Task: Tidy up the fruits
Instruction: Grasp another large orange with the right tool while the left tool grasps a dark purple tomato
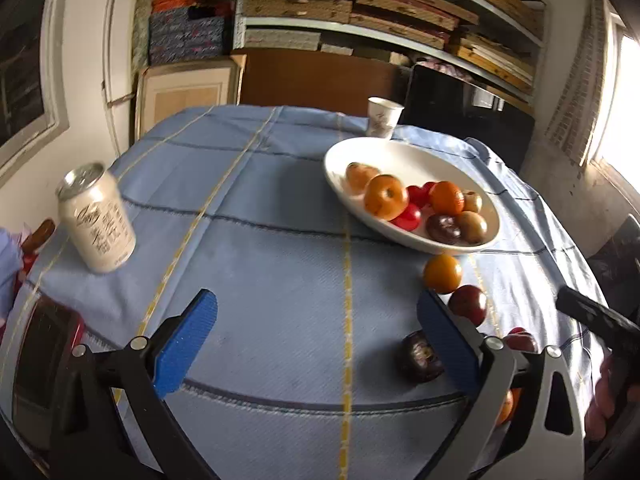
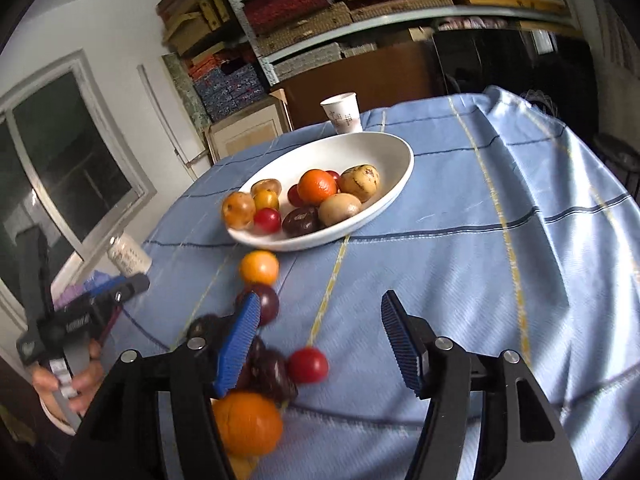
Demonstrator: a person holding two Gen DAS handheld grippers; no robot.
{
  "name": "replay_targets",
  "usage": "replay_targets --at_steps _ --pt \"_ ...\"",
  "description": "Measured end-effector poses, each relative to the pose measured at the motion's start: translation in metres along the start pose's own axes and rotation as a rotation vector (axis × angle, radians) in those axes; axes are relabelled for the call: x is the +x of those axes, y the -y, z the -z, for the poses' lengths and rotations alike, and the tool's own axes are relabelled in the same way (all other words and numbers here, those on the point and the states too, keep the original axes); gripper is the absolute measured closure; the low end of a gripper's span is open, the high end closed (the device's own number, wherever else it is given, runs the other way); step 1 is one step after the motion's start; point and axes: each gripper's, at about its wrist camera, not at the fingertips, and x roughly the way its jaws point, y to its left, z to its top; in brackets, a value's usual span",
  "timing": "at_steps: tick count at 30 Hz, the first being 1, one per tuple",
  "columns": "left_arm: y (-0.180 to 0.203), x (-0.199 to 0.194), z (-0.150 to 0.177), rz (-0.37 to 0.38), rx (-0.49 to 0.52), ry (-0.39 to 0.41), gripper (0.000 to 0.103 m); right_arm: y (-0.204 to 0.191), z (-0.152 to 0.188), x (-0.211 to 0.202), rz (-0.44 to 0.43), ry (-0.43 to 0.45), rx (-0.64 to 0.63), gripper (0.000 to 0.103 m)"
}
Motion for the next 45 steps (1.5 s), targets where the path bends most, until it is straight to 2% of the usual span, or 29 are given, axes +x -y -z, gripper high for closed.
replay_targets --at_steps 4,8,11,22,27,29,35,37,40,42,44,45 --pt "-0.007 0.003 0.002 0.0 -0.025 -0.036 0.005 -0.009 0.02 -0.007 -0.068 -0.054 -0.011 0.039" --pt "-0.001 0.0 0.002 -0.009 -0.001 -0.016 0.005 -0.024 0.041 -0.009 -0.123 -0.118 -0.045 0.039" --pt "0.004 -0.001 0.004 -0.021 0.025 -0.013 0.005 -0.029 0.047 -0.009 -0.153 -0.133 -0.041 0.039" --pt "0.008 0.001 0.006 -0.002 0.026 -0.03 0.005 -0.031 0.049 0.006 -0.103 -0.197 -0.006 0.04" --pt "0.008 0.001 0.006 -0.003 0.03 -0.029 0.005 -0.036 0.051 0.015 -0.082 -0.23 -0.01 0.049" --pt "0.008 0.001 0.006 -0.003 0.028 -0.031 0.005 -0.035 0.051 0.016 -0.091 -0.232 -0.006 0.054" --pt "0.009 0.004 0.007 0.003 0.024 -0.04 0.005 -0.025 0.05 0.01 -0.125 -0.207 0.057 0.055" --pt "0.009 0.007 0.007 0.032 0.019 -0.054 0.005 -0.019 0.047 0.005 -0.144 -0.175 0.086 0.055" --pt "0.016 0.011 0.01 0.088 0.045 -0.084 0.005 -0.016 0.043 -0.006 -0.128 -0.111 0.097 0.055" --pt "0.027 0.013 0.014 0.1 0.101 -0.092 0.014 -0.013 0.04 -0.011 -0.114 -0.08 0.104 0.055" --pt "0.04 0.016 0.019 0.1 0.174 -0.103 0.034 -0.009 0.04 -0.013 -0.111 -0.07 0.119 0.055" --pt "0.044 0.017 0.02 0.1 0.192 -0.108 0.038 -0.007 0.039 -0.013 -0.113 -0.072 0.131 0.055"
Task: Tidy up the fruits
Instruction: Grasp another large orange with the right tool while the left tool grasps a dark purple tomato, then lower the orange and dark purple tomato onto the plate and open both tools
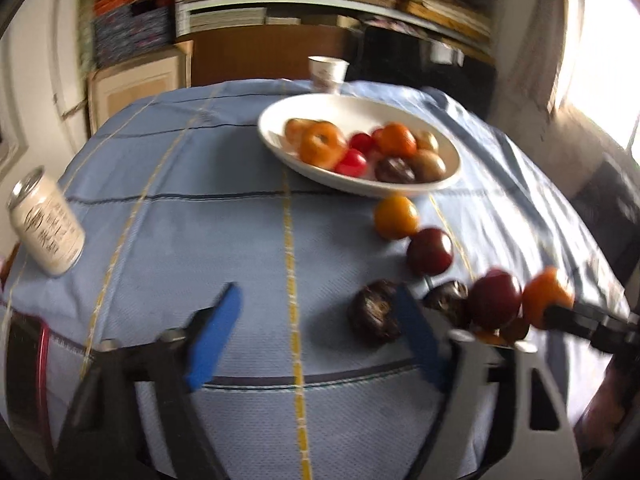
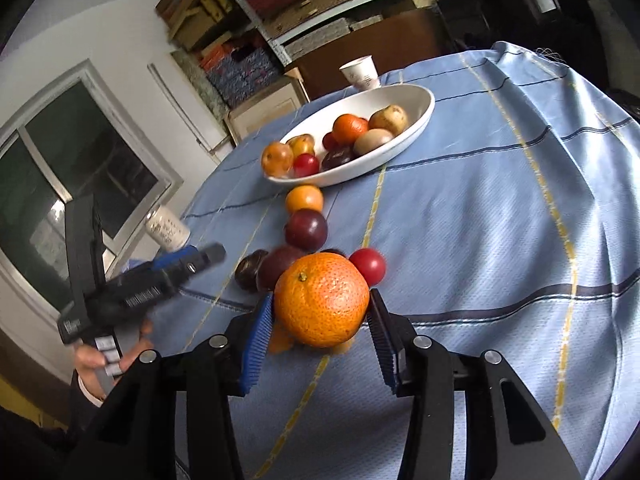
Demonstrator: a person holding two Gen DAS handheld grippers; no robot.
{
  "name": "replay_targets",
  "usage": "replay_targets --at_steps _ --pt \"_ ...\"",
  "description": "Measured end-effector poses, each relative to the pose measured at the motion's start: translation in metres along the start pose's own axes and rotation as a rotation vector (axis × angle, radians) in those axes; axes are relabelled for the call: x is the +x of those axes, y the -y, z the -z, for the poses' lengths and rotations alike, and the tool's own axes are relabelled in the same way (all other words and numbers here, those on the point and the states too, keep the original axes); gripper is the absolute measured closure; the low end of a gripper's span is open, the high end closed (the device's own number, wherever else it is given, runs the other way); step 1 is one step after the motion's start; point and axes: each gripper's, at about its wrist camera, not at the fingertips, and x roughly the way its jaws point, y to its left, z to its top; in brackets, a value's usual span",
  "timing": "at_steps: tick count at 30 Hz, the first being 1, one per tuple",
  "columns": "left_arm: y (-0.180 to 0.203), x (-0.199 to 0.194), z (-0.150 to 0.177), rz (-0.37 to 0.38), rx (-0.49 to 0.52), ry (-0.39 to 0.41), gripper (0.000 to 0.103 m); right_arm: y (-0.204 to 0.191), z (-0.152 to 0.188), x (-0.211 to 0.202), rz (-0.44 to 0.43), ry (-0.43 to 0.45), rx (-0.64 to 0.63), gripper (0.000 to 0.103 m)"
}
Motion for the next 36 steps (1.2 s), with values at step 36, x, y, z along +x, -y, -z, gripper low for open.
replay_targets --at_steps 36 --pt "0.012 0.028 0.003 0.14 -0.022 -0.118 0.062 0.002 0.001 -0.008 0.047 0.054 -0.013 0.055"
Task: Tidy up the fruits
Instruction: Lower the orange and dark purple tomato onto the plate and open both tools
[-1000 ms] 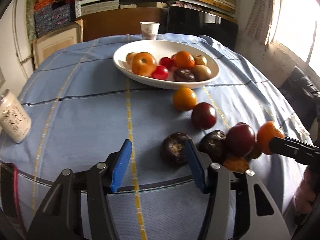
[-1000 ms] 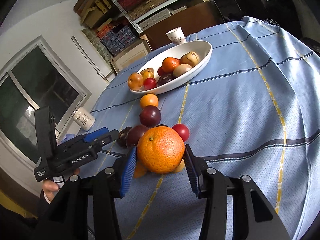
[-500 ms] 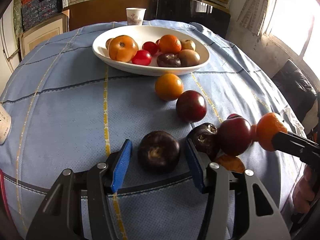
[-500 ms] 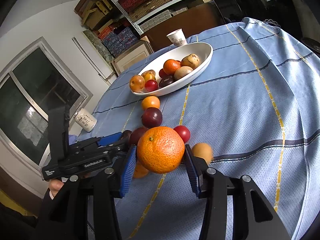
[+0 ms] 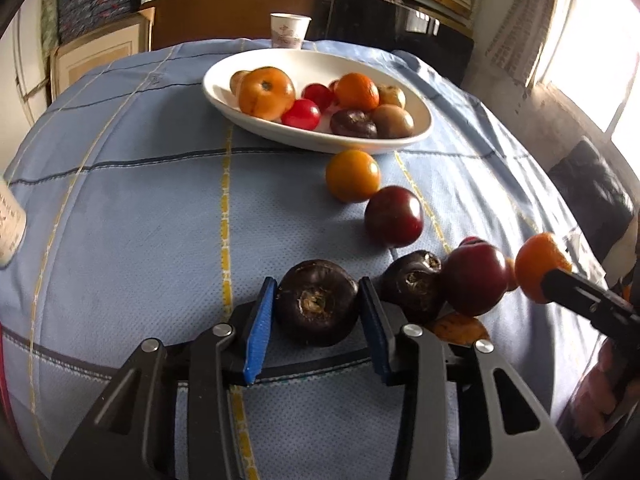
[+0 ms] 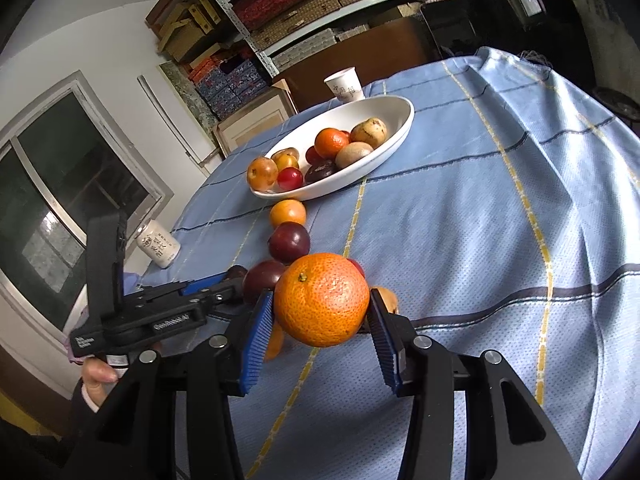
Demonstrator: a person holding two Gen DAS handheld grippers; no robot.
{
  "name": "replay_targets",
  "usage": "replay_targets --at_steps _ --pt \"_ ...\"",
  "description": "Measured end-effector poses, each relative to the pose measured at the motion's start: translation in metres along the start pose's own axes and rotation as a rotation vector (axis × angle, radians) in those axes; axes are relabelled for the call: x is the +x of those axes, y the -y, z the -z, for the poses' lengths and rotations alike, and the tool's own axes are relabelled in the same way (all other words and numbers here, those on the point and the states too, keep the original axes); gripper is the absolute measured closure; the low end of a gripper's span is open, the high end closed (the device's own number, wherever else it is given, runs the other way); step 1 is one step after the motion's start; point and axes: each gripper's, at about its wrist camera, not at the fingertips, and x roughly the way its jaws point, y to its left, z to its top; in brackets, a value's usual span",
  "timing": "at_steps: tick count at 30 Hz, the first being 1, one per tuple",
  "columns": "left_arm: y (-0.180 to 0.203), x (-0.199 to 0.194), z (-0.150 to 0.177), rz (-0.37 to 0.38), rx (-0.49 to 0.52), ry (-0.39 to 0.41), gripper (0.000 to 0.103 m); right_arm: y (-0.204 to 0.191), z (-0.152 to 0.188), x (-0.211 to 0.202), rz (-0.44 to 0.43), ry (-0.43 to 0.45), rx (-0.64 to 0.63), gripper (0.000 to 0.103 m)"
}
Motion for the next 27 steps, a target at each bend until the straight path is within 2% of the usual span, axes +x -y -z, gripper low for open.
replay_targets --at_steps 3,7,11,13,17,20,22,27 --pt "-0.001 -0.013 -0.003 0.019 -0.021 0.039 0.062 -0.006 -0.004 -0.003 0.006 0.017 -0.037 0.055" --pt "0.001 -0.031 -0.019 0.077 -0.009 0.072 0.062 -0.017 -0.028 -0.004 -0.026 -0.003 -0.095 0.055" --pt "0.002 -0.042 -0.061 0.079 -0.004 0.137 0.062 -0.023 -0.074 0.012 0.013 0.036 -0.147 0.055" --pt "0.002 -0.038 -0.085 0.071 -0.01 0.154 0.062 -0.021 -0.094 0.032 0.03 0.031 -0.143 0.055" --pt "-0.001 -0.01 -0.143 0.047 -0.026 0.13 0.062 -0.022 -0.117 0.075 0.053 0.006 -0.152 0.055" --pt "-0.004 0.022 -0.177 0.01 -0.038 0.079 0.062 -0.02 -0.125 0.101 0.062 -0.031 -0.151 0.055" --pt "-0.005 0.044 -0.192 -0.02 -0.034 0.043 0.062 -0.019 -0.13 0.112 0.055 -0.047 -0.152 0.055" --pt "-0.007 0.079 -0.203 -0.077 -0.028 -0.025 0.062 -0.02 -0.132 0.126 0.046 -0.073 -0.169 0.054"
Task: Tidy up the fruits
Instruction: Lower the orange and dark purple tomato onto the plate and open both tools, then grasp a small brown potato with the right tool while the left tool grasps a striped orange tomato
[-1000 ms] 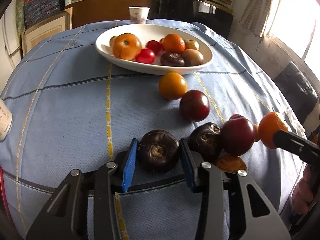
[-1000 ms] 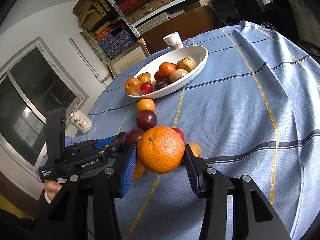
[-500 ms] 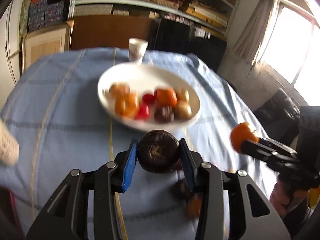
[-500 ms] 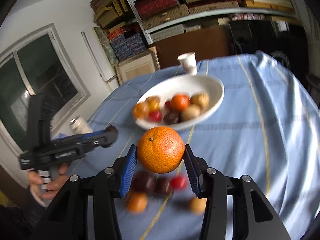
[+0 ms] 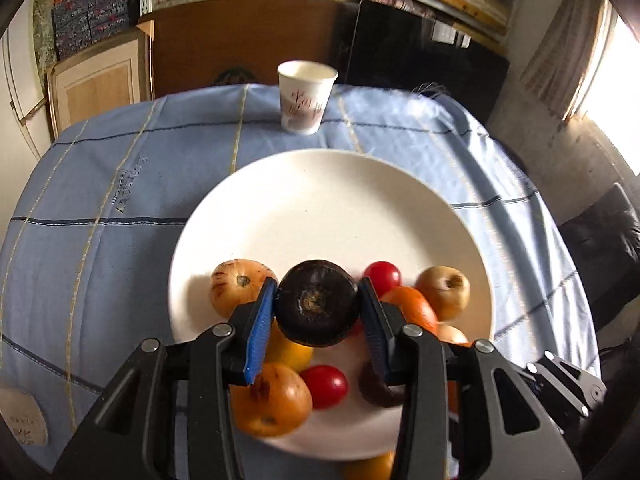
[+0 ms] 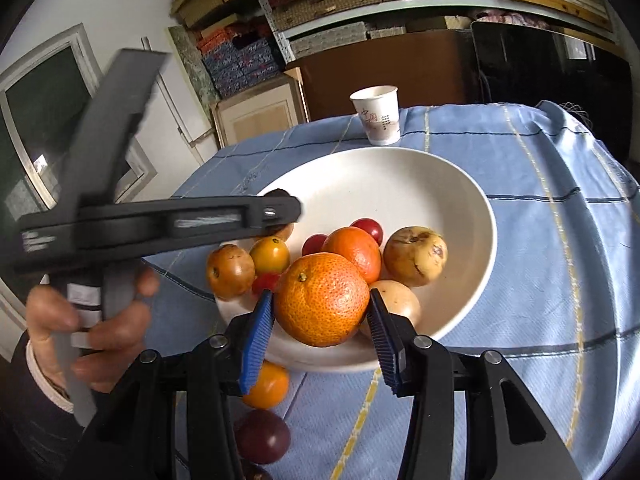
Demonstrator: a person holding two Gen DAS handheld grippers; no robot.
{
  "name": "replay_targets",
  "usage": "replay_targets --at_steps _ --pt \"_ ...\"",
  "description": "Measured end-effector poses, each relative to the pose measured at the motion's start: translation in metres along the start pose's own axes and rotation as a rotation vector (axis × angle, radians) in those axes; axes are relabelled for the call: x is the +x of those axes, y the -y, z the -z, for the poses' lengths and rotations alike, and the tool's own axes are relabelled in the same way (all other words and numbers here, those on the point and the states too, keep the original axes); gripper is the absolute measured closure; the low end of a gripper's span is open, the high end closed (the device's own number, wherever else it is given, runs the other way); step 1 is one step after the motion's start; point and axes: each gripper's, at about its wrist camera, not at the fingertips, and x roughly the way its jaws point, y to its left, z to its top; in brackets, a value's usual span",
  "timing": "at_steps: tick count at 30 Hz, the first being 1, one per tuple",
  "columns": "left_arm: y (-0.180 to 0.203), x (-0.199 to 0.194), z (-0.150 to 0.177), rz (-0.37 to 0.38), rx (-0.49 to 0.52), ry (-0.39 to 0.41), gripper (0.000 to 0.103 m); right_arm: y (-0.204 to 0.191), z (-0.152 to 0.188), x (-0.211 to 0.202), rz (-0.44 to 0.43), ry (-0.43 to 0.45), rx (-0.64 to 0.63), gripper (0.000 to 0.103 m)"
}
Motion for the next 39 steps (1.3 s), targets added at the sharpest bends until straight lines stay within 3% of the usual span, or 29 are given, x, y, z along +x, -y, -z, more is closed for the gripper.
replay_targets --at_steps 1,2,4,8,13,19,24,30,33,39 --pt "-0.001 0.003 -0.001 -0.003 -0.005 -0.007 0.059 0.0 0.0 0.001 0.001 0.002 -0.001 0.054" --pt "-0.003 0.003 -0.002 -0.004 -0.016 -0.014 0.039 -0.001 0.0 0.0 -0.002 0.007 -0.002 0.053" --pt "-0.008 -0.009 -0.003 0.003 -0.058 0.027 0.016 0.0 -0.001 -0.009 -0.03 0.033 0.008 0.045" --pt "-0.007 -0.047 0.003 0.032 -0.058 0.101 0.014 0.003 -0.003 -0.04 -0.053 0.094 0.023 0.045" --pt "-0.005 -0.097 0.05 0.031 -0.055 0.183 0.008 0.017 0.021 -0.072 -0.002 0.145 0.011 0.045" --pt "-0.008 -0.112 0.138 0.008 -0.107 0.21 0.005 0.042 0.063 -0.08 -0.013 0.053 0.055 0.045" --pt "-0.016 -0.105 0.184 -0.062 -0.122 0.184 0.005 0.037 0.095 -0.095 0.036 0.02 -0.018 0.045" --pt "-0.012 -0.117 0.198 -0.071 -0.08 0.218 0.005 0.025 0.114 -0.095 0.028 -0.036 -0.078 0.045" --pt "-0.008 -0.121 0.202 -0.113 -0.053 0.244 0.005 0.017 0.118 -0.09 0.052 -0.072 -0.135 0.045" --pt "-0.006 -0.12 0.199 -0.132 -0.036 0.238 0.005 0.009 0.125 -0.087 0.05 -0.112 -0.172 0.055"
